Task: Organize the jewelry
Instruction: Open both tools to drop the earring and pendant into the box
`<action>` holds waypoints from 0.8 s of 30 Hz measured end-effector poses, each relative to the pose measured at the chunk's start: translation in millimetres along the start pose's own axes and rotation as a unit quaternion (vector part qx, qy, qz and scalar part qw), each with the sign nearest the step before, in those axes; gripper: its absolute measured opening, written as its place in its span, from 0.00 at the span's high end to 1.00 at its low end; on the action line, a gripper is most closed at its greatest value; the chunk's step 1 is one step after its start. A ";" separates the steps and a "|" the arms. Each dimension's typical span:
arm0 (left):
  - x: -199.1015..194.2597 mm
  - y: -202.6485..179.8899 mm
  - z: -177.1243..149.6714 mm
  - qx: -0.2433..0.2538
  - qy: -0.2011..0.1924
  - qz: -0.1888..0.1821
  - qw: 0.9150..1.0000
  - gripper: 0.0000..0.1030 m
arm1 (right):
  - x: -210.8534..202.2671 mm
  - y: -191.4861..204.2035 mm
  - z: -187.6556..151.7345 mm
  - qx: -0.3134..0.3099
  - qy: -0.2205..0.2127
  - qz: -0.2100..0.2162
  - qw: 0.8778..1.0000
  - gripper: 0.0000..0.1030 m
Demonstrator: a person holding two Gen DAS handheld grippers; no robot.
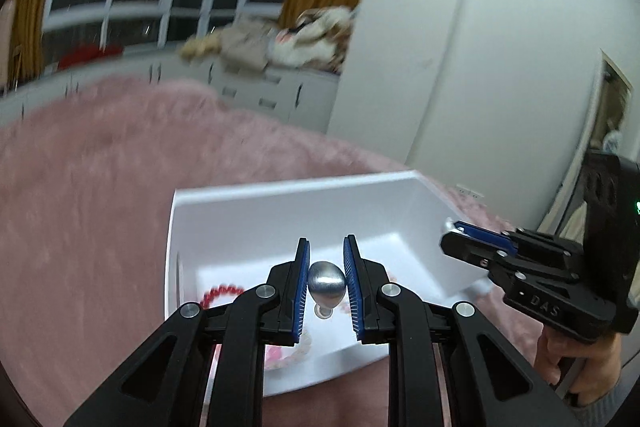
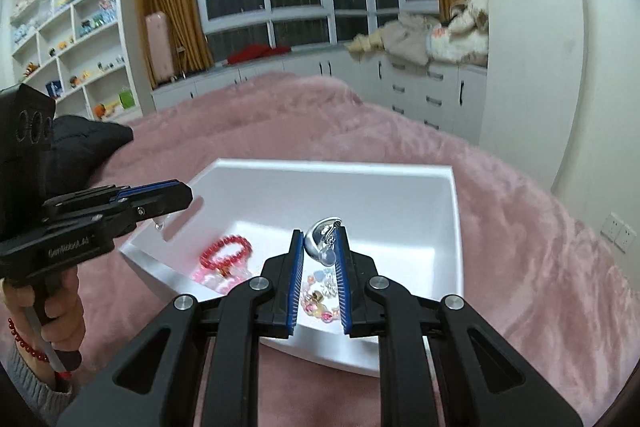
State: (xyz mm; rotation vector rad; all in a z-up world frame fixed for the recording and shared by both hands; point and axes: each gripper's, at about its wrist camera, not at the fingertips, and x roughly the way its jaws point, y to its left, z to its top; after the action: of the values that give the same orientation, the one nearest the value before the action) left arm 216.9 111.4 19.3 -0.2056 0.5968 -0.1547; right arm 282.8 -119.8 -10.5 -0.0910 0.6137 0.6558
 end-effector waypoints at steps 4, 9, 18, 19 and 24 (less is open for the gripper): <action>14.8 16.4 -7.4 -0.017 0.023 -0.001 1.000 0.78 | 12.5 1.8 -4.4 0.002 0.010 -0.004 1.000 0.85; 32.5 25.2 -9.2 -0.029 0.040 0.002 0.999 0.76 | 24.2 0.3 -3.5 0.007 0.019 -0.014 1.000 0.83; 20.2 29.0 -11.3 -0.042 0.020 0.024 0.999 0.30 | 0.8 1.1 -5.4 0.022 -0.029 -0.046 0.998 0.21; 12.7 27.1 -10.9 -0.042 0.014 0.027 0.999 0.26 | -8.8 2.3 -5.2 0.023 -0.045 -0.055 0.997 0.09; -35.8 10.0 -3.4 -0.031 -0.025 0.053 0.998 0.09 | -54.9 10.2 1.1 0.024 -0.079 -0.066 0.994 0.05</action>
State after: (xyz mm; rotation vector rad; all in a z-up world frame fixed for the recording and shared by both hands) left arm 186.6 127.9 33.5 -0.2371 0.5624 -0.0275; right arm 243.0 -141.2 22.3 -0.0336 0.4657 0.5144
